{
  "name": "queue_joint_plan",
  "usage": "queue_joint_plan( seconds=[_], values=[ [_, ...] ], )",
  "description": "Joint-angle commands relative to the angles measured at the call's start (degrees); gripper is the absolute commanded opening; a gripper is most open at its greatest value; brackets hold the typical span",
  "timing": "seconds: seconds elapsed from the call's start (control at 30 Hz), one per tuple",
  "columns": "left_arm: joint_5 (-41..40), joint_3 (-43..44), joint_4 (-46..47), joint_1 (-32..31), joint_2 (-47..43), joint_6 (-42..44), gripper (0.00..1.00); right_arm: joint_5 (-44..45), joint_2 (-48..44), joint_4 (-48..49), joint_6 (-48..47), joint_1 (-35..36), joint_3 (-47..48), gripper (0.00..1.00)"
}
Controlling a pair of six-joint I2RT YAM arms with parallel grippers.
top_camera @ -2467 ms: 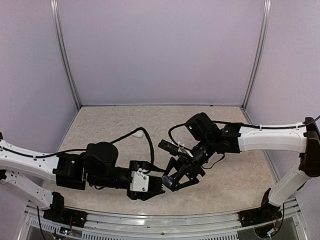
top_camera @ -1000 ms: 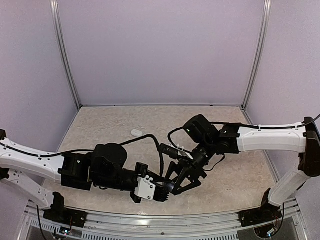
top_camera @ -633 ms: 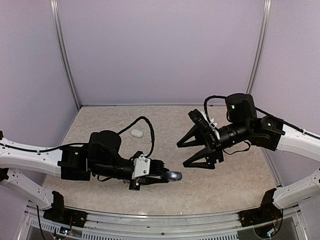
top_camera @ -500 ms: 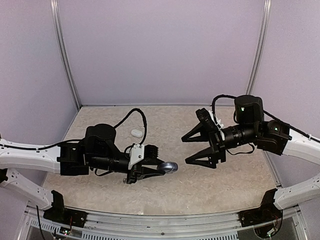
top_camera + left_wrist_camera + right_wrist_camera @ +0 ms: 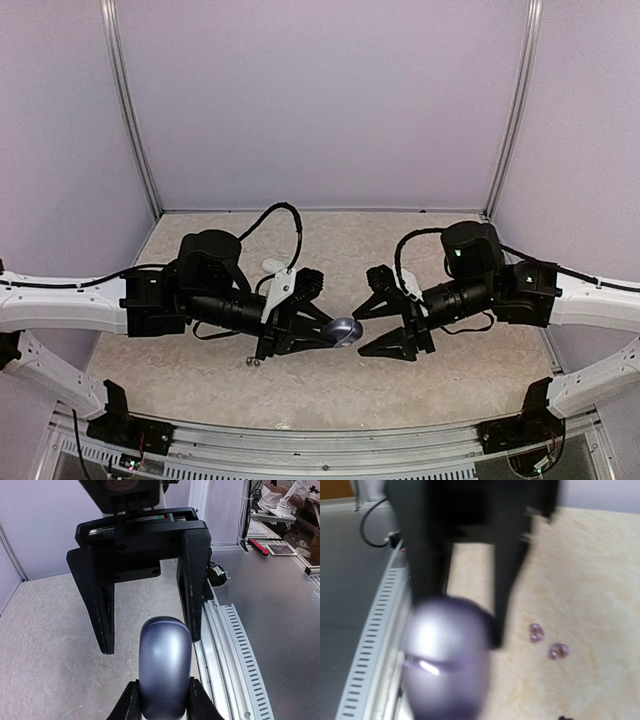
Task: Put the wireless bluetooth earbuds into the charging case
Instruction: Pass from the right arm to the left, then pass from the left arm to the right
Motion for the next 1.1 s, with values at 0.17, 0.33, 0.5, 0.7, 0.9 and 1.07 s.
queue_joint_plan(
  seconds=[0.17, 0.33, 0.5, 0.7, 0.9, 1.07],
  values=[
    [2.4, 3.3, -1.3, 0.8, 3.1, -3.2, 0.08, 0.3, 2.0, 1.6, -1.9, 4.0, 0.9, 0.61],
    [1.5, 3.0, -0.9, 0.8, 2.6, -2.9, 0.08, -0.5, 3.3, 1.4, -2.1, 4.2, 0.9, 0.57],
    [1.4, 2.7, -0.6, 0.8, 2.4, -2.5, 0.08, -0.9, 3.7, 2.2, -1.9, 4.2, 0.7, 0.52],
    [1.1, 2.8, -0.4, 0.8, 2.8, -2.5, 0.08, -1.6, 3.0, 3.7, -1.5, 4.2, 0.5, 0.40],
    [0.9, 2.3, 0.3, 0.9, 2.5, -2.8, 0.07, -1.6, 3.0, 3.7, -1.5, 4.2, 0.1, 0.30],
    [-0.8, 1.1, 2.5, 1.0, 1.7, -3.8, 0.23, -0.7, 2.5, 4.7, -1.0, 4.2, -0.2, 0.20]
  ],
)
